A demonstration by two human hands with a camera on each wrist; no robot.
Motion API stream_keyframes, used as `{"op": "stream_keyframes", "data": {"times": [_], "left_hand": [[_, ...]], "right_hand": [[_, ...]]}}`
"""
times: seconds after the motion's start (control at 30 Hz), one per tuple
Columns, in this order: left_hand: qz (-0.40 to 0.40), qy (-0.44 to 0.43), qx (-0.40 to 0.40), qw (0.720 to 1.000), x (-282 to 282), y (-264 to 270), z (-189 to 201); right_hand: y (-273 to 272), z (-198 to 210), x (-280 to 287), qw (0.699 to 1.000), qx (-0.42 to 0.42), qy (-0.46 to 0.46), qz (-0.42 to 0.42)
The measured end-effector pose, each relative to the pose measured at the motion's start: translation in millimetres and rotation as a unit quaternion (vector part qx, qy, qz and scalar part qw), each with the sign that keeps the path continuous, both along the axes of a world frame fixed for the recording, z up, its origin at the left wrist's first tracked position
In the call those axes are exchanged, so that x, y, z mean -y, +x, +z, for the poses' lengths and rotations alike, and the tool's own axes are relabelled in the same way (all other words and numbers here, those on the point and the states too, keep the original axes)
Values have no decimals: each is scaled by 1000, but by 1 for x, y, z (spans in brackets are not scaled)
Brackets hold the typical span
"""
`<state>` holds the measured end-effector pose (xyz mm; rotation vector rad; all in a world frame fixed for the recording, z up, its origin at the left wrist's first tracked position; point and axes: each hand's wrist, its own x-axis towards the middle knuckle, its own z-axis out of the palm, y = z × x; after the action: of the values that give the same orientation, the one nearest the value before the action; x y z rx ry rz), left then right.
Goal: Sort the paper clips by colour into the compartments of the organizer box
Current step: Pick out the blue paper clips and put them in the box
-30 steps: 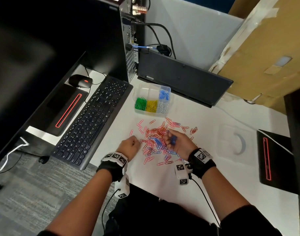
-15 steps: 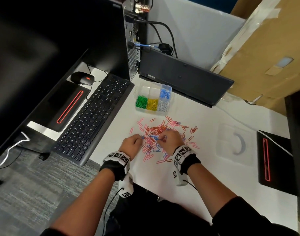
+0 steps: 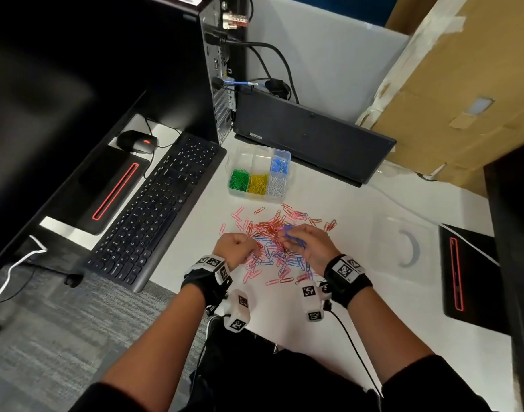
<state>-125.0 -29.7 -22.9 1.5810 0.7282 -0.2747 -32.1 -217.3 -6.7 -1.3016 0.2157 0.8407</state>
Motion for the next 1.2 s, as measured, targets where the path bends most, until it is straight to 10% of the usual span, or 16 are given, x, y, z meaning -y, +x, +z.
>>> {"op": "stream_keyframes", "data": {"times": [0.33,0.5,0.63,0.83,1.2], "left_hand": [[9,-66,-39,997,30,14,3],[-138,103,17,985,46,22,3],[-258,269,98,923,53,22,-2],[-349,345,84,867,65,30,-1],[-364,324,67,870,60,35,-12]], "right_hand": [[5,1,39,981,-74,128,-125],[5,-3,49,988,18,-155,4],[-3,-5,54,848,255,-397,242],[-16,-14,48,809,272,-456,252],[-16,-13,44,803,295,-435,281]]}}
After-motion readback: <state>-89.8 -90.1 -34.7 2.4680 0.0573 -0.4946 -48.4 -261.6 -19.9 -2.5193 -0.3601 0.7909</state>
